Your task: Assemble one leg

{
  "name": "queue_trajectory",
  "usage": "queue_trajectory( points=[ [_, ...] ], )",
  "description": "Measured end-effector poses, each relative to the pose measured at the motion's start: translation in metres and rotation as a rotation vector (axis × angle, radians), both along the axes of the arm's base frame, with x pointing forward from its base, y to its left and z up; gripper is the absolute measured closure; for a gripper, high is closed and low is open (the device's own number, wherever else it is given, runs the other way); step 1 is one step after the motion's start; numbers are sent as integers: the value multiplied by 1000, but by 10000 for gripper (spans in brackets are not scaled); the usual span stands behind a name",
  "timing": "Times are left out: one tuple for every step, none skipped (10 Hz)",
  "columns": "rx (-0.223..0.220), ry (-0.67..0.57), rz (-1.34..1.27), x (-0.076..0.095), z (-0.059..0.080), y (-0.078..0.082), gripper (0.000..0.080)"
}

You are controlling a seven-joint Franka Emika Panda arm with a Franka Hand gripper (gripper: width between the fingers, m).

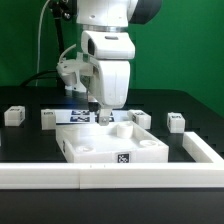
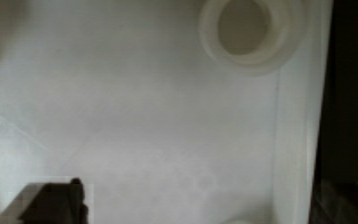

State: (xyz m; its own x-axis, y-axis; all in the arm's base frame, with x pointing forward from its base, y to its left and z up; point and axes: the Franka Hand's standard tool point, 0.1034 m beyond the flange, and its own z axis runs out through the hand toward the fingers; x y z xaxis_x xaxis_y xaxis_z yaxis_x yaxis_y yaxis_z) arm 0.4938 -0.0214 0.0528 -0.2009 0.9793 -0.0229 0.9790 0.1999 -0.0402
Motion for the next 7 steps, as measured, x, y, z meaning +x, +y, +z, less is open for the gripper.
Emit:
queue_trajectory(
  points=[
    [0, 0, 0, 0, 0, 0, 150],
    [0, 0, 0, 0, 0, 0, 150],
    [0, 1, -1, -1, 0, 0, 150],
    [1, 7, -3, -5, -3, -2, 150],
    [3, 19, -6, -13, -8, -3, 150],
    [5, 36, -7, -21, -15, -3, 150],
    [8, 52, -10, -27, -22, -3, 150]
  ],
)
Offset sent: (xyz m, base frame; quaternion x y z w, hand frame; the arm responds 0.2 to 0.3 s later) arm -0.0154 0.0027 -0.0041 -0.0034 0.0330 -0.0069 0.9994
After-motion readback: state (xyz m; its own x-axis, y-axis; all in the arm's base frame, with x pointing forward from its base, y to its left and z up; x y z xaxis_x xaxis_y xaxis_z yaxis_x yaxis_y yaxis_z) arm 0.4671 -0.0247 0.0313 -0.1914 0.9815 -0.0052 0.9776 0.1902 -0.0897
